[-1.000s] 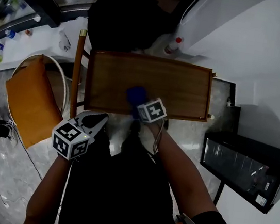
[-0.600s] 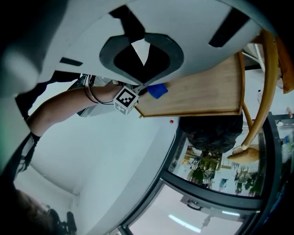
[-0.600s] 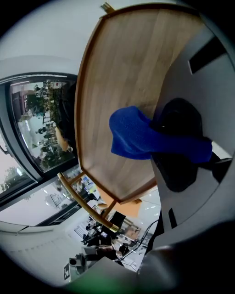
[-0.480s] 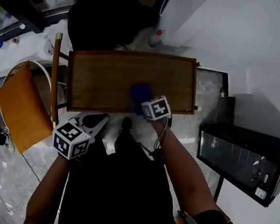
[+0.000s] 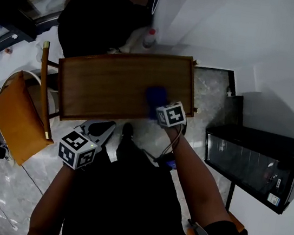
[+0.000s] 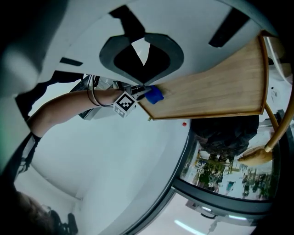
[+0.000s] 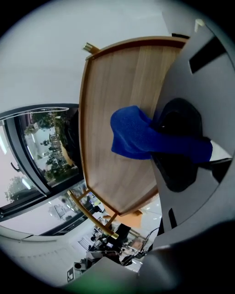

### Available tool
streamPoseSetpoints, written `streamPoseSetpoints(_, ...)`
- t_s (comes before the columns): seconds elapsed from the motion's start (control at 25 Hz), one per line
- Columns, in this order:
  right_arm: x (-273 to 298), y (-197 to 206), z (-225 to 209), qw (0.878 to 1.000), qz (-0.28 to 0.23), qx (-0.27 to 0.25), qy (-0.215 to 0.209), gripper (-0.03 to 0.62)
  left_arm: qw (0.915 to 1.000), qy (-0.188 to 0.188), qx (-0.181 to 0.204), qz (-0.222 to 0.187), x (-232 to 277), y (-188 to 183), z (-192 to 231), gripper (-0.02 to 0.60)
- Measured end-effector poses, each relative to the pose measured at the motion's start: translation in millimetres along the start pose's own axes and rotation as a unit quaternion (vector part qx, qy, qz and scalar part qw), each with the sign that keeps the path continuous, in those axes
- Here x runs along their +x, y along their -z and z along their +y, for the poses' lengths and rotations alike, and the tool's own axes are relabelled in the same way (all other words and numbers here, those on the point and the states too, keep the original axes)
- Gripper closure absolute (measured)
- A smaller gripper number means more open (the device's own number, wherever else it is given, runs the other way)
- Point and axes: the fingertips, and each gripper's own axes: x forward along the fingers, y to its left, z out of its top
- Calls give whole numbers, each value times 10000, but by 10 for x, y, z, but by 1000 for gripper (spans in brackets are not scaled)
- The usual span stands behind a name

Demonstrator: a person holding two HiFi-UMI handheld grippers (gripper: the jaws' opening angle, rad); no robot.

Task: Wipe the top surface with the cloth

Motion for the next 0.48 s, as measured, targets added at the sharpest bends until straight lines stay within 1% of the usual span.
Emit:
streamPoseSetpoints(0.24, -202, 154, -430, 9990, 26, 76, 436, 516, 10000, 28, 36, -28, 143, -33, -113, 577)
streamPoseSetpoints(0.36, -331, 270, -648, 9975, 138, 155, 683, 516, 10000, 50, 45, -40, 201, -39, -172, 577)
streamPoseSetpoints(0.48, -423, 351, -800, 9960, 185, 269, 834, 516, 9999, 73, 70, -48, 242, -44, -214, 577)
